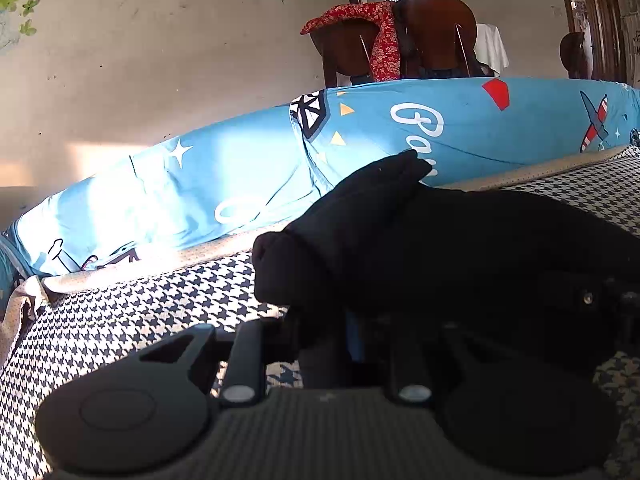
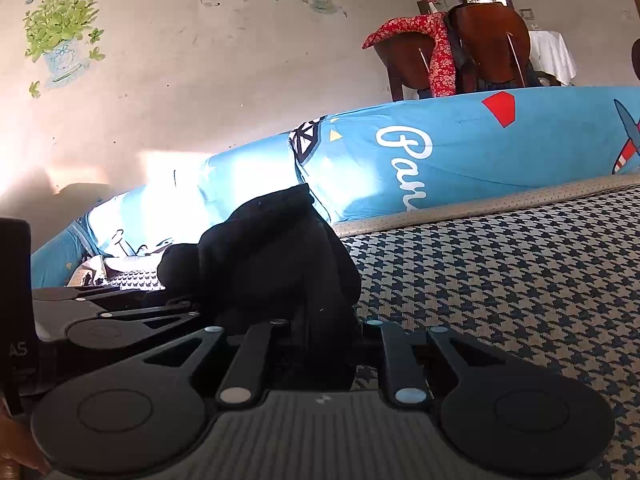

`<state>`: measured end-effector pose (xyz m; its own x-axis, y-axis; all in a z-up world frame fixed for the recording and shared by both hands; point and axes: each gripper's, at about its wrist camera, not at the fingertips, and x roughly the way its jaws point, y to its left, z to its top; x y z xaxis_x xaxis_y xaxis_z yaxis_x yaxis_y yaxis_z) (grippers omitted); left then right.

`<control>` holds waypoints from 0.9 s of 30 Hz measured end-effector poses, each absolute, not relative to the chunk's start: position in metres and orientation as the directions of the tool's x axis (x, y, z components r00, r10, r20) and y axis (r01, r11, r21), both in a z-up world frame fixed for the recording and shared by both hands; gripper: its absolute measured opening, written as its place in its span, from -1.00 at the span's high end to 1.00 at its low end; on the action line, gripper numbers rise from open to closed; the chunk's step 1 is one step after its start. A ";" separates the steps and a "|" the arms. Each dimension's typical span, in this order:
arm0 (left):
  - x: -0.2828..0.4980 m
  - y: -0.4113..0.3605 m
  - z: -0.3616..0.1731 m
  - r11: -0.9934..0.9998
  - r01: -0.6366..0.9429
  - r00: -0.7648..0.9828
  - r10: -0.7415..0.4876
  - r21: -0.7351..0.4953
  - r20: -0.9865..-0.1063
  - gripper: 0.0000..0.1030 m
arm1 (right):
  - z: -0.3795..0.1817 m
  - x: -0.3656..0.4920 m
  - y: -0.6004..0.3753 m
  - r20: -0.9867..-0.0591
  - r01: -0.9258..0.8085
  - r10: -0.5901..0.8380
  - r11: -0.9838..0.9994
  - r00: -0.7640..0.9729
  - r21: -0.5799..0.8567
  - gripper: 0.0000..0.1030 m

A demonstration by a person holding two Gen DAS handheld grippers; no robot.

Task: Fold clothes

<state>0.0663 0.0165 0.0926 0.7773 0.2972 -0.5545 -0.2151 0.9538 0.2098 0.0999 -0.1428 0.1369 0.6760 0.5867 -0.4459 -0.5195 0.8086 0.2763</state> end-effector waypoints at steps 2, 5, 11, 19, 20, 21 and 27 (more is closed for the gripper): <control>0.067 0.016 0.093 0.954 -0.215 0.778 0.298 0.211 -0.554 0.60 | 0.137 0.100 -0.143 -0.446 -0.519 0.586 0.809 0.676 0.276 0.70; 0.067 0.016 0.093 0.953 -0.217 0.777 0.300 0.211 -0.553 0.59 | 0.138 0.100 -0.142 -0.447 -0.518 0.585 0.810 0.677 0.275 0.69; 0.066 0.017 0.092 0.953 -0.216 0.777 0.301 0.214 -0.553 0.59 | 0.138 0.100 -0.142 -0.447 -0.519 0.586 0.809 0.676 0.274 0.69; 0.066 0.018 0.092 0.951 -0.215 0.779 0.303 0.220 -0.549 0.59 | 0.139 0.100 -0.142 -0.448 -0.521 0.588 0.808 0.674 0.277 0.70; 0.066 0.018 0.092 0.951 -0.216 0.778 0.304 0.221 -0.549 0.59 | 0.139 0.101 -0.141 -0.448 -0.522 0.588 0.807 0.673 0.276 0.70; 0.066 0.018 0.092 0.951 -0.216 0.778 0.304 0.222 -0.549 0.59 | 0.139 0.101 -0.141 -0.448 -0.523 0.588 0.807 0.673 0.274 0.70; 0.066 0.016 0.091 0.948 -0.217 0.778 0.311 0.231 -0.546 0.59 | 0.140 0.100 -0.140 -0.446 -0.525 0.589 0.806 0.673 0.272 0.70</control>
<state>0.0657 0.0162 0.0912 0.7782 0.3110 -0.5456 -0.2169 0.9484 0.2313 0.1003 -0.1405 0.1398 0.6734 0.5894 -0.4463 -0.5252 0.8063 0.2723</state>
